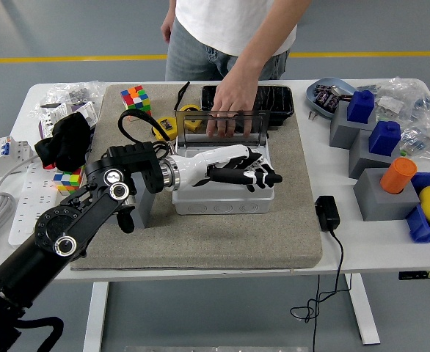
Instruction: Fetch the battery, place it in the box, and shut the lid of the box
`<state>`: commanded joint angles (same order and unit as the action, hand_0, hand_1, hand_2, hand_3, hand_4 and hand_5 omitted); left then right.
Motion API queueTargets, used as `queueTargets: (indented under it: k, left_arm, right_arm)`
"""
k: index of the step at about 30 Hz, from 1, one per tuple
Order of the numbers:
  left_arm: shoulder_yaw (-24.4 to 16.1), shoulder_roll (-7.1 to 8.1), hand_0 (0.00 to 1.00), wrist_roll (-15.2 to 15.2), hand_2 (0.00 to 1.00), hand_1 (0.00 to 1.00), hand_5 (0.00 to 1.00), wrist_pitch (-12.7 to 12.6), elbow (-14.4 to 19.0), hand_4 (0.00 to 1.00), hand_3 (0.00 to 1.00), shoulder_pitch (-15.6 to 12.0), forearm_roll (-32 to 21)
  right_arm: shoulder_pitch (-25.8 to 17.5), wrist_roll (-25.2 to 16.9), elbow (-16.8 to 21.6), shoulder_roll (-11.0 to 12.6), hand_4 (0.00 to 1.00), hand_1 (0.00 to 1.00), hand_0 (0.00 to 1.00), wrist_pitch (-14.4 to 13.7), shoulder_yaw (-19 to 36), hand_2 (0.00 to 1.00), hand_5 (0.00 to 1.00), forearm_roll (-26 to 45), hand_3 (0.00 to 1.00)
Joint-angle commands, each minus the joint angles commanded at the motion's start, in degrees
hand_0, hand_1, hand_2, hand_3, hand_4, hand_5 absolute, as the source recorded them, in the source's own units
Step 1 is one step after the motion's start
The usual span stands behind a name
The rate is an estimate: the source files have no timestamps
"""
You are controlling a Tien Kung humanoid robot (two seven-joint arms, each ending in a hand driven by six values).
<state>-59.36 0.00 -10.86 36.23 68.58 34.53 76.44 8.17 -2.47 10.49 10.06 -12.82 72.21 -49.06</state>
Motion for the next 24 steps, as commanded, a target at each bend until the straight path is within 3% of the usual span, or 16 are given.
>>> queueTargets:
  k: [2, 7, 8, 13, 14, 18, 19, 20, 24]
  left_arm:
    - [-1.21, 0.0, 0.466, 1.96, 0.633, 0.631, 0.8, 0.48, 0.22, 0.998, 0.589, -0.24, -4.84]
    - [-3.9, 0.0, 0.466, 11.84, 0.633, 0.631, 0.8, -10.03, 1.64, 0.998, 0.589, -0.63, -17.13]
    - [-4.83, 0.0, 0.664, 13.43, 0.681, 0.701, 0.781, -12.27, 1.78, 0.998, 0.617, -0.65, -19.37]
    - [-7.93, 0.0, 0.664, 17.66, 0.681, 0.701, 0.781, -22.75, 1.89, 0.998, 0.617, -0.72, -31.09]
    - [-8.99, 0.0, 0.754, 18.23, 0.755, 0.789, 0.814, -24.85, 1.99, 0.998, 0.704, -0.77, -29.57]
    - [-11.0, 0.0, 0.754, 18.23, 0.755, 0.789, 0.814, -31.4, 1.4, 0.998, 0.704, -0.68, -20.41]
    - [-11.15, 0.0, 0.754, 18.13, 0.755, 0.789, 0.814, -32.26, 1.19, 0.998, 0.704, -0.65, -18.18]
    - [-11.21, 0.0, 0.774, 18.09, 0.761, 0.794, 0.941, -32.66, 1.1, 0.998, 0.719, -0.64, -15.57]
    - [-11.67, 0.04, 0.774, 17.25, 0.761, 0.794, 0.941, -33.41, 0.22, 0.998, 0.719, -0.47, -5.89]
  right_arm:
    - [0.01, -0.02, 0.0, -0.03, 0.998, 0.809, 0.83, 0.0, -0.08, 0.777, 0.998, 0.04, 0.809]
    - [0.0, 0.0, 0.01, -0.05, 0.998, 0.809, 0.83, -0.11, 0.02, 0.777, 0.998, -0.09, 0.809]
    - [-0.02, 0.02, -0.01, -0.03, 0.998, 0.81, 0.83, -0.12, 0.05, 0.777, 0.998, -0.13, 0.81]
    - [-0.08, 0.15, -0.08, 0.05, 0.998, 0.81, 0.83, -0.16, 0.4, 0.777, 0.998, -0.4, 0.81]
    - [-0.09, 0.16, -0.11, 0.05, 0.998, 0.81, 0.83, -0.14, 0.54, 0.777, 0.998, -0.53, 0.81]
    - [-0.14, 0.07, -0.09, 0.0, 0.998, 0.81, 0.83, -0.12, 0.8, 0.777, 0.998, -0.68, 0.81]
    - [-0.13, 0.07, -0.09, -0.02, 0.998, 0.81, 0.83, -0.16, 0.85, 0.777, 0.998, -0.68, 0.81]
    - [-0.12, 0.07, -0.09, -0.03, 0.998, 0.81, 0.83, -0.18, 0.87, 0.777, 0.998, -0.69, 0.81]
    - [-0.22, 0.07, -0.1, -0.13, 0.998, 0.81, 0.83, -0.24, 0.89, 0.777, 0.998, -0.66, 0.81]
